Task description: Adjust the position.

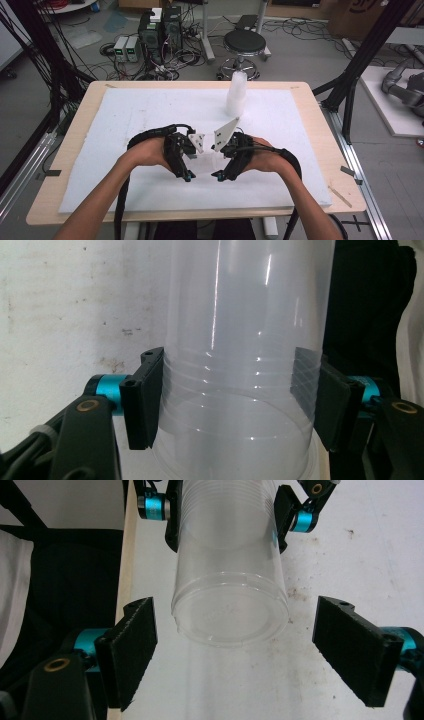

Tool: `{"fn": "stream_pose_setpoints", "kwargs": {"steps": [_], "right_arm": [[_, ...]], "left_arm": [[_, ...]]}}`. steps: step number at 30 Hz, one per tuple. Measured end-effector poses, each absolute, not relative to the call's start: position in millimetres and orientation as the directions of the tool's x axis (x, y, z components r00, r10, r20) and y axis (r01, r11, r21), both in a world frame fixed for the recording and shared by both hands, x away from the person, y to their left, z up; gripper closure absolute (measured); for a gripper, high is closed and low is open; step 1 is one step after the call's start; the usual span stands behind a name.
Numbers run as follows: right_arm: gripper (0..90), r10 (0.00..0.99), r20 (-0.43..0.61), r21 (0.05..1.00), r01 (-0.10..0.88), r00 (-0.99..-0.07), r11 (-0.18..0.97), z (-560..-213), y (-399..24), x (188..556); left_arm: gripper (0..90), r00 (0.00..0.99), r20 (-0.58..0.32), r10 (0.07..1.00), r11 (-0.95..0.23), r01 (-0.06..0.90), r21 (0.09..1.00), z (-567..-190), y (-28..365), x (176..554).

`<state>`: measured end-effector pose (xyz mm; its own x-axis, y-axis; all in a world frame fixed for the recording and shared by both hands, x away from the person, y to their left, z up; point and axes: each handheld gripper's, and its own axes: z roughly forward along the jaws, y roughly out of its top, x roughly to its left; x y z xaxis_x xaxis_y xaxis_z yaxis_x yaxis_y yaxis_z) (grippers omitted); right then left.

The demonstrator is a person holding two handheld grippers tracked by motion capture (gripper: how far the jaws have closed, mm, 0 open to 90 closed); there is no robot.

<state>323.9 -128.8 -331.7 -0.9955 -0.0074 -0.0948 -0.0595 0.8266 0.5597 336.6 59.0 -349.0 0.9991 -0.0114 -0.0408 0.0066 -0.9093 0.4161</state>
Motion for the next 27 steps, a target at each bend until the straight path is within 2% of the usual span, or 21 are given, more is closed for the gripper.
{"fn": "stream_pose_setpoints", "kwargs": {"steps": [4,9,15,22,27], "right_arm": [[18.0,-0.003,-0.081,0.554,-0.048,-0.997,0.831,-333.0,-126.8,323.6],[24.7,-0.020,-0.082,0.557,-0.062,-0.996,0.828,-332.7,-124.7,323.7],[25.3,-0.020,-0.079,0.560,-0.061,-0.997,0.826,-332.7,-123.8,324.2],[38.8,-0.031,-0.059,0.562,-0.058,-0.998,0.825,-333.1,-122.3,325.8],[41.9,-0.021,-0.055,0.565,-0.048,-0.998,0.824,-334.1,-122.2,326.1]], "left_arm": [[32.4,0.999,-0.036,-0.018,-0.912,-0.001,0.411,-349.6,56.9,336.5],[32.4,0.999,-0.039,-0.017,-0.911,0.001,0.411,-349.7,55.6,335.9],[32.5,0.999,-0.037,-0.018,-0.913,-0.001,0.409,-349.7,55.4,336.1],[32.8,0.999,-0.031,-0.014,-0.915,-0.001,0.404,-350.0,55.2,336.7],[33.0,1.000,-0.027,-0.012,-0.916,0.000,0.402,-350.5,55.6,337.7]]}}
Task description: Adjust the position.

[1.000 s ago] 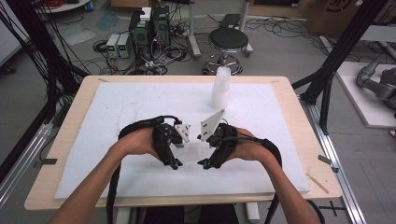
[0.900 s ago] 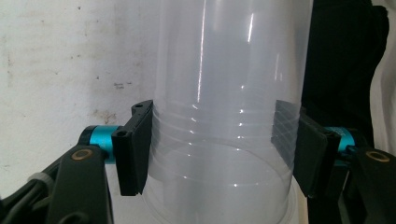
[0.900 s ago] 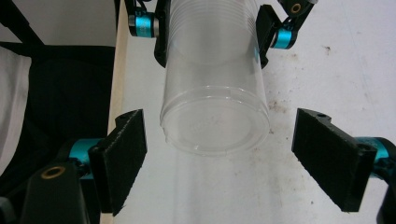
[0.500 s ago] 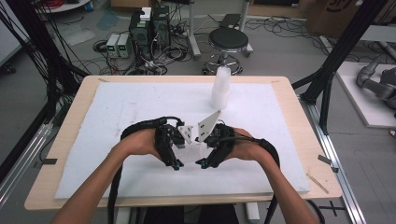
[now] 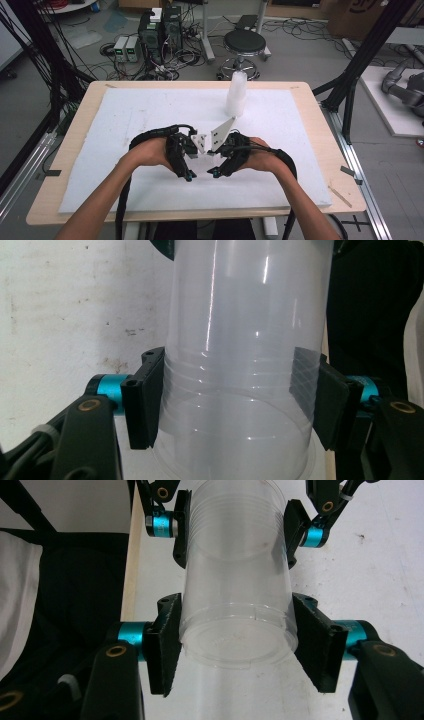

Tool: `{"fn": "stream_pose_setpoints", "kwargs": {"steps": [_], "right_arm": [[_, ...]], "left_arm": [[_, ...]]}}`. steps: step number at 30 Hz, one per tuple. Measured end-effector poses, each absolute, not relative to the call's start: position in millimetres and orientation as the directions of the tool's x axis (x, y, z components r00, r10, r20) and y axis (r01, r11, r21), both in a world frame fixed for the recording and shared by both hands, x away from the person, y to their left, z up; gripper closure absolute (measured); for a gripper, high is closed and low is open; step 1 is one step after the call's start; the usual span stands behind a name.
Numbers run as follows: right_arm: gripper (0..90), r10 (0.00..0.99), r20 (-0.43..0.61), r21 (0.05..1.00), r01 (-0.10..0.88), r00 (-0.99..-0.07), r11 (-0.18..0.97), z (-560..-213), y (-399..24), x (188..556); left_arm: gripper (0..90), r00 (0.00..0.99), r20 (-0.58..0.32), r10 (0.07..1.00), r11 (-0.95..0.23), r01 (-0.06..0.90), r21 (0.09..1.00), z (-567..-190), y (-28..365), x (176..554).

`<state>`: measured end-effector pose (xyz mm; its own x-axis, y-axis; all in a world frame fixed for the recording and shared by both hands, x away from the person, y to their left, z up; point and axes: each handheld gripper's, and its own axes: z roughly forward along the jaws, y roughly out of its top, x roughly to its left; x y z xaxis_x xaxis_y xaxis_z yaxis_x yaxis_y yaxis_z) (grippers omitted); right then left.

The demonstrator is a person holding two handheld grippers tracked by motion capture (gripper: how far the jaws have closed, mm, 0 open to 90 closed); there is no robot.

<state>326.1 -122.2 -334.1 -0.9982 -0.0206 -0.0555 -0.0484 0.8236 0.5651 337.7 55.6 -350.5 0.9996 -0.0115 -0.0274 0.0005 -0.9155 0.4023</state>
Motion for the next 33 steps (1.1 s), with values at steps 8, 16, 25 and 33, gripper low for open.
{"fn": "stream_pose_setpoints", "kwargs": {"steps": [8,16,25,33], "right_arm": [[42.3,-0.022,-0.045,0.573,-0.044,-0.999,0.818,-335.3,-123.8,326.5],[42.7,-0.012,-0.042,0.576,-0.034,-0.999,0.817,-336.6,-127.3,326.7],[43.0,0.005,-0.048,0.602,-0.025,-0.999,0.798,-337.3,-132.6,326.9],[43.1,0.059,-0.036,0.720,0.015,-0.998,0.694,-345.0,-157.2,325.6]], "left_arm": [[29.5,0.999,-0.043,-0.016,-0.907,0.003,0.421,-353.3,56.4,338.0],[8.7,0.995,-0.099,0.023,-0.883,0.067,0.464,-356.2,62.4,342.5],[8.7,0.997,-0.070,0.044,-0.829,0.075,0.554,-350.8,72.9,340.6],[8.6,0.992,-0.052,0.115,-0.659,0.115,0.743,-353.0,108.9,332.4]]}}
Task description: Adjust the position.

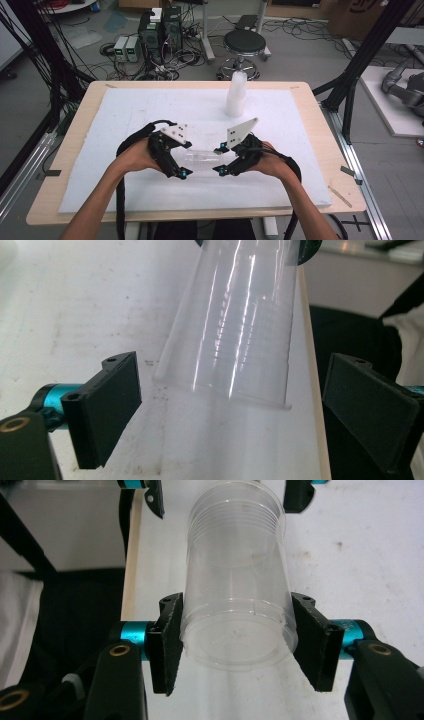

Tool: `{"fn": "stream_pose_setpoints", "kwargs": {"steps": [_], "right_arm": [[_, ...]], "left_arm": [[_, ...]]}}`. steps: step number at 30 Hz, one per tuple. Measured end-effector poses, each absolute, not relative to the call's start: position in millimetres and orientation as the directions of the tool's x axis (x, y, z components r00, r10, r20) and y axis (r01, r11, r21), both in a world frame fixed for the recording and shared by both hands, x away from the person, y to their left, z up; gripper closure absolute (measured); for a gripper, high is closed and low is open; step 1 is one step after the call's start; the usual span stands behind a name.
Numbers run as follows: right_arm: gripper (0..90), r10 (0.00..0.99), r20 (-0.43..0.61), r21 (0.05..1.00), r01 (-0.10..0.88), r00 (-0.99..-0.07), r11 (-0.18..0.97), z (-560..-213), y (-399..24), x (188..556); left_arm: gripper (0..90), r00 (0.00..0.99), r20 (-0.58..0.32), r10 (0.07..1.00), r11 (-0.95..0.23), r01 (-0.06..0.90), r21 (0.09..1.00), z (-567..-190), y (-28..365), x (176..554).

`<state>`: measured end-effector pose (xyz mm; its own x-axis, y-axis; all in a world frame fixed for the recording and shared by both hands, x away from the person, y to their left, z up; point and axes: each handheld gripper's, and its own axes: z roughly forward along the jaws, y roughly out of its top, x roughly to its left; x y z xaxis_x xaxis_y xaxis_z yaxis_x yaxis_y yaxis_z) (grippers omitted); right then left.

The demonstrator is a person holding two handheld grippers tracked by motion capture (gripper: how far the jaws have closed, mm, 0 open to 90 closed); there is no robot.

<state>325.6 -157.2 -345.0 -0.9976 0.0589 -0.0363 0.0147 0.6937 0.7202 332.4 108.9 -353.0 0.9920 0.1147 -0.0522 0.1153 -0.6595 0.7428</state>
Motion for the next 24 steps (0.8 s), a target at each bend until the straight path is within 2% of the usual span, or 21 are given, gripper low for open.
{"fn": "stream_pose_setpoints", "kwargs": {"steps": [5,9,16,24], "right_arm": [[43.1,0.092,-0.032,0.786,0.032,-0.995,0.617,-353.4,-170.5,322.7],[43.1,0.099,-0.037,0.834,0.024,-0.994,0.551,-361.6,-179.0,320.0],[43.1,0.105,-0.013,0.892,0.036,-0.994,0.451,-375.6,-189.2,320.0],[43.1,0.102,-0.011,0.931,0.028,-0.995,0.364,-386.5,-194.8,320.9]], "left_arm": [[7.1,0.983,-0.062,0.173,-0.494,0.141,0.858,-362.3,132.3,327.6],[5.7,0.978,-0.077,0.196,-0.382,0.149,0.912,-373.4,144.0,323.8],[5.7,0.974,-0.094,0.208,-0.265,0.149,0.953,-394.3,145.2,317.1],[5.7,0.971,-0.121,0.206,-0.207,0.164,0.964,-408.4,142.7,315.8]]}}
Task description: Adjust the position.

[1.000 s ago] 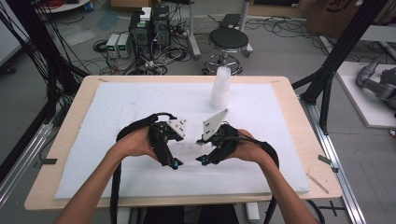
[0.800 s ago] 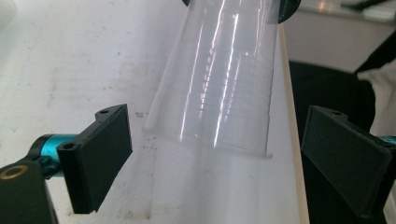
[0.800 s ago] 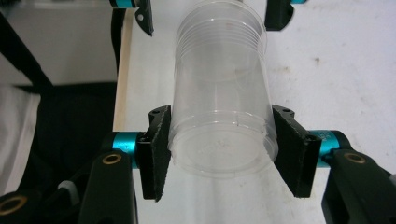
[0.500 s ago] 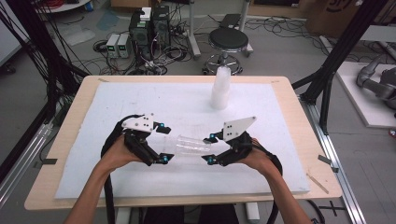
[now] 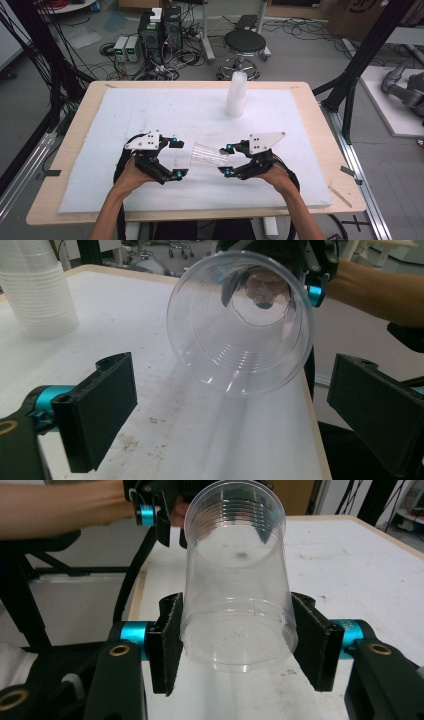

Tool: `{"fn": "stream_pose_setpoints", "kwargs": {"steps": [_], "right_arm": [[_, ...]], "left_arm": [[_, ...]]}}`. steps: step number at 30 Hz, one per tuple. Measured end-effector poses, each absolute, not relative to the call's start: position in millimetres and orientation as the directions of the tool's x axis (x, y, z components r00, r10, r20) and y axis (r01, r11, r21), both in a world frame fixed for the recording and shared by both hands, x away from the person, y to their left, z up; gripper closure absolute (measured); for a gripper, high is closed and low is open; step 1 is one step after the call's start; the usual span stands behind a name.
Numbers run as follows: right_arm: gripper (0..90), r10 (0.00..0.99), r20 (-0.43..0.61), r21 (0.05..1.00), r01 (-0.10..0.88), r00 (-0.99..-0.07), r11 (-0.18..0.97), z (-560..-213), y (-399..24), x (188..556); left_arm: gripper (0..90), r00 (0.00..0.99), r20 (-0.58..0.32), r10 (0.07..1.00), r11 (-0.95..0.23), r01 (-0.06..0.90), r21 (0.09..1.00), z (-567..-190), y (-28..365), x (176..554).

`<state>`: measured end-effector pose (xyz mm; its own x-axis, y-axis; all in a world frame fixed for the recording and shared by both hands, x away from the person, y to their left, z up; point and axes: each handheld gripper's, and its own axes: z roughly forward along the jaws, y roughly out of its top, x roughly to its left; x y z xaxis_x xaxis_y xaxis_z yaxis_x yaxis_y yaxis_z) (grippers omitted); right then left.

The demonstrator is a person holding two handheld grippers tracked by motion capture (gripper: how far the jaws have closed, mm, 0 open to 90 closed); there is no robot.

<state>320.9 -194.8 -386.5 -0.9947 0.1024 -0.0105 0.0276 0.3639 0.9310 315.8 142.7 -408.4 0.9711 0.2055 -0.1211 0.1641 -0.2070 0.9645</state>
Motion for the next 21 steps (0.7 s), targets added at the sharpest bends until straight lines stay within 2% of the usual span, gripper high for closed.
{"fn": "stream_pose_setpoints", "kwargs": {"steps": [7,21], "right_arm": [[43.1,0.093,-0.007,0.948,0.023,-0.996,0.317,-393.0,-198.3,322.0],[43.1,0.067,-0.023,0.967,-0.005,-0.998,0.255,-391.5,-198.4,320.7]], "left_arm": [[5.6,0.965,-0.156,0.210,-0.129,0.185,0.974,-421.0,142.9,313.9],[5.6,0.968,-0.204,0.147,-0.090,0.219,0.972,-424.3,125.7,317.2]]}}
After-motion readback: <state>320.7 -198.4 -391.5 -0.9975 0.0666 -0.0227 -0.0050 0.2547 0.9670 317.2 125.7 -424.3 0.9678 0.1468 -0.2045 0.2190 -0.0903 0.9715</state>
